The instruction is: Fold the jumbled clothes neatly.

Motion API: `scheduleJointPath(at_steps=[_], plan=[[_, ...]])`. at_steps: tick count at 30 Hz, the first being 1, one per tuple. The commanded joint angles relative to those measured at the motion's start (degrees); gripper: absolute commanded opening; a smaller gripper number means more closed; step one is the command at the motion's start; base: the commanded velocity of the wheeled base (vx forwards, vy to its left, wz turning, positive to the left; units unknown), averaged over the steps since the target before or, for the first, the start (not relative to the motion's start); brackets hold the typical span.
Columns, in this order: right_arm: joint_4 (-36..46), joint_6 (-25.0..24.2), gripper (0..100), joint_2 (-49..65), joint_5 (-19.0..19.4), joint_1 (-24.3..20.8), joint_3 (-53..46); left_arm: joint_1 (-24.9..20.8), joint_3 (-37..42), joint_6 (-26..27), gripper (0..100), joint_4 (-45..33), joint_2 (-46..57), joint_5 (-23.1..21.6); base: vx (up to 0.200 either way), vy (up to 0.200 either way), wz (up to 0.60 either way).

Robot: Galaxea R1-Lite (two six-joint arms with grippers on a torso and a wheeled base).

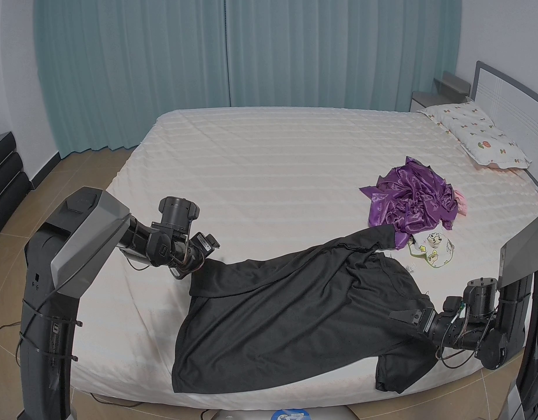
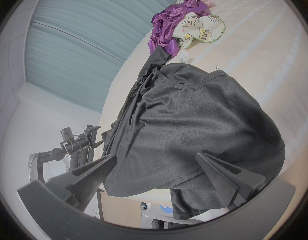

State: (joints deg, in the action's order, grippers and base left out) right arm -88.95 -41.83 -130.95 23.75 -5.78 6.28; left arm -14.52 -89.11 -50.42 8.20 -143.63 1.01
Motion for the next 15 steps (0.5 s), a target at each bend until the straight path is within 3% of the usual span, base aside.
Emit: scheduleJointPath(at_steps=[1,5,8,15], plan=[[-0.9,0.0,100,-0.1,-0.3,0.0,0.1,-0.2,-1.1,1.5,0,0.0,-2.6,0.8,0.000,0.000,0.00],[-0.9,0.0,100,-0.1,-0.3,0.1,0.0,-0.1,-1.2,1.6,0,0.1,-3.3,2.0,0.000,0.000,0.00],[-0.9,0.0,100,0.0,-0.3,0.2,0.0,1.0,-2.7,1.6,0,0.1,-3.4,5.6,0.000,0.000,0.00],[-0.9,0.0,100,0.0,-0.3,0.2,-0.1,6.0,-9.8,1.3,0,0.0,-3.5,8.9,0.000,0.000,0.00]])
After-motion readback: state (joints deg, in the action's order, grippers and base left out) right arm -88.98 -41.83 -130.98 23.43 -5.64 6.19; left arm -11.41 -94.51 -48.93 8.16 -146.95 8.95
